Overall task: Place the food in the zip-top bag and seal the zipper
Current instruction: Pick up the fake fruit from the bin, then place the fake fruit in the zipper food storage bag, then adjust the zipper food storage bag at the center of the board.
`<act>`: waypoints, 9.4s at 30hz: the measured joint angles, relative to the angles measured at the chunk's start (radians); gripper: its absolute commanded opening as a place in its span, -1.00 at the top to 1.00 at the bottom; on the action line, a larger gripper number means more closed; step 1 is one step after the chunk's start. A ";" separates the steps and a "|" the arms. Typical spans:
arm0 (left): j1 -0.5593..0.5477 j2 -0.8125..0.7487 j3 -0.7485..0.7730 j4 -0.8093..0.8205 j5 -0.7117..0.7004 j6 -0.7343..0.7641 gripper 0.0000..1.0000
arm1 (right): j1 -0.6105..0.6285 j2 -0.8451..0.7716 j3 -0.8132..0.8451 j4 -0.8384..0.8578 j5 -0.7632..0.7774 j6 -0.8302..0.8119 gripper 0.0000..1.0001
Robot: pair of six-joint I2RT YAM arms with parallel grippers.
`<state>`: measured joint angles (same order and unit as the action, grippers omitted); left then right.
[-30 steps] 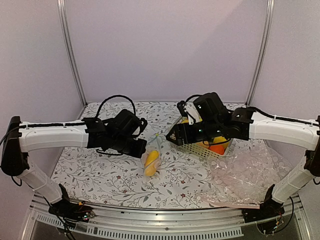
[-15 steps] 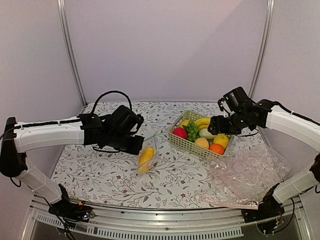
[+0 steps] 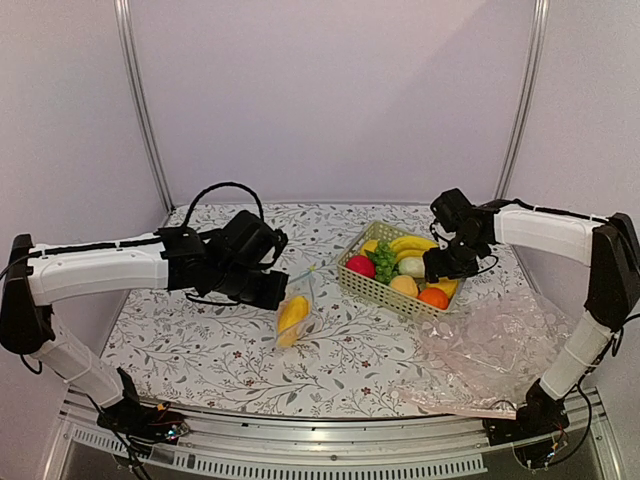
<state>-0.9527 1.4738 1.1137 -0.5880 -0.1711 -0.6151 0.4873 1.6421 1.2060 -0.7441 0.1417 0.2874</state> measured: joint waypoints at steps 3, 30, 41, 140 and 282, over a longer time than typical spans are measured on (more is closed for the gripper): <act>0.000 0.000 -0.001 0.000 0.002 -0.003 1.00 | -0.007 0.040 0.016 -0.001 0.035 -0.016 -0.46; 0.004 -0.023 -0.015 0.000 0.002 -0.022 1.00 | -0.044 0.058 0.070 -0.012 -0.009 -0.016 -0.18; 0.005 -0.023 -0.015 0.029 0.022 -0.022 1.00 | -0.043 -0.199 0.145 -0.048 -0.096 -0.008 -0.16; 0.060 0.027 -0.164 0.491 0.341 -0.187 1.00 | 0.581 0.107 -0.054 0.749 0.230 0.302 -0.54; 0.072 -0.193 -0.367 0.541 0.122 -0.250 1.00 | 0.515 0.086 -0.049 0.574 -0.310 0.712 0.39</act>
<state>-0.8803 1.2812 0.7467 -0.0471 -0.0494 -0.8654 1.0019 1.7283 1.1572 -0.1703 -0.1684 0.9993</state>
